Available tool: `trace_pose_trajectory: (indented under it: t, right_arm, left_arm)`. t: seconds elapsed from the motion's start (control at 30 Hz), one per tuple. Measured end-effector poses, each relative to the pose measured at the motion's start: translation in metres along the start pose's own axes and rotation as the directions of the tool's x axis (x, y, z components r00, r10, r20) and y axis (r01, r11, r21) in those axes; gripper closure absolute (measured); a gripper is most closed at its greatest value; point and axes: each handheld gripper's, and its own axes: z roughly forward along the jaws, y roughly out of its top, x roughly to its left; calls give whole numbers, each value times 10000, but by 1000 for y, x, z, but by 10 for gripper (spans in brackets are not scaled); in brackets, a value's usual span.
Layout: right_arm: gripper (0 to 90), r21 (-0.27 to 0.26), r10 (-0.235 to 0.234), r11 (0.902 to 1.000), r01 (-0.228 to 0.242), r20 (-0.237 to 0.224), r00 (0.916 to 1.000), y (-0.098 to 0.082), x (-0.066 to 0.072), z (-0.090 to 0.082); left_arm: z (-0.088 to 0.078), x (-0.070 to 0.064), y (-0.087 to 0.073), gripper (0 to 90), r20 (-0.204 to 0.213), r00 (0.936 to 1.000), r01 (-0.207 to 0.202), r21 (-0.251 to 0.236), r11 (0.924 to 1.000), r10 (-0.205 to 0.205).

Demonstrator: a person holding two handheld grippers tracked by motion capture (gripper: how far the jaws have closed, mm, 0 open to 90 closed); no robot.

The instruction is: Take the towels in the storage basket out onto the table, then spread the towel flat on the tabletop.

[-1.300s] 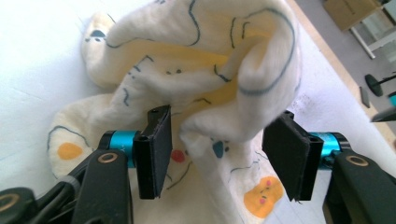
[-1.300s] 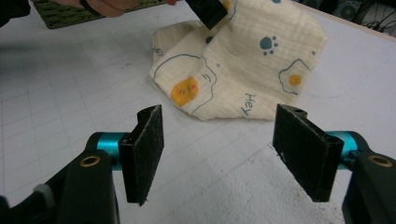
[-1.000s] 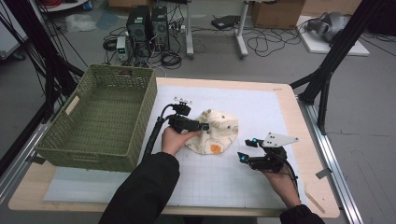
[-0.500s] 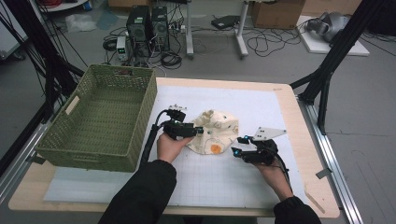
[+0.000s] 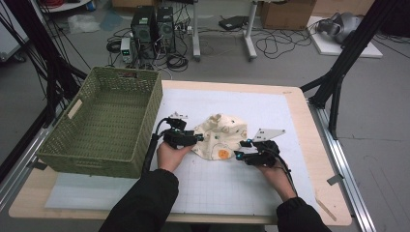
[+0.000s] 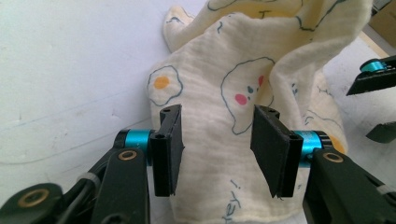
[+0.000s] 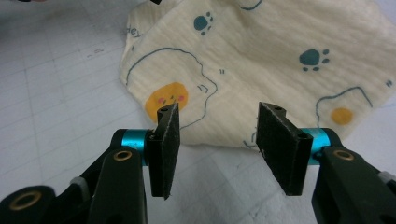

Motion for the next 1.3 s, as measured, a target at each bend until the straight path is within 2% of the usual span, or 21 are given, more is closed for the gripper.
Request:
trace_pose_trajectory:
  t: [0.13,0.3,0.4,0.5,0.57,0.67,0.7,0.8,0.97,1.1,1.17,1.3]
  right_arm:
    - [508,178,-141,9997,140,29,9999,3,0,8]
    - [563,799,-293,9964,294,-21,9996,2,1,22]
    - [608,797,-199,9966,210,-144,9997,2,-1,23]
    - [612,810,-304,9962,316,-161,9994,3,0,23]
    - [627,796,-186,9966,202,-207,9996,2,-1,24]
    - [727,770,-226,9967,260,-439,9988,2,-1,24]
    - [792,790,-293,9963,337,-567,9980,3,-1,23]
    - [844,820,-426,9955,479,-661,9969,3,0,21]
    - [847,632,-403,9970,449,-718,9966,4,-1,9]
    - [847,685,-444,9964,491,-681,9967,1,-1,3]
    - [847,687,-363,9968,411,-697,9969,0,-1,0]
    - [847,666,-500,9962,553,-791,9956,0,2,-6]
  left_arm:
    - [0,2,-2,543,-149,9999,-48,96,9999,50]
    - [-2,3,-3,557,-195,9996,-203,180,9996,206]
    - [-2,3,-3,551,-159,9997,-205,159,9997,207]
    - [-2,3,-4,550,-128,9996,-244,283,9993,248]
    - [-1,3,-5,549,-132,9996,-263,342,9991,268]
    - [-1,2,-5,550,-188,9993,-308,437,9986,316]
    - [-1,2,-5,550,-193,9993,-313,440,9985,322]
    - [-1,2,-5,565,-178,9990,-394,468,9981,403]
    - [-3,4,-4,557,-188,9993,-307,377,9988,314]
    - [-3,4,-5,561,-151,9994,-316,415,9986,322]
    - [-3,3,-5,568,-141,9991,-389,510,9979,397]
    - [-3,2,-5,577,-191,9985,-494,581,9971,506]
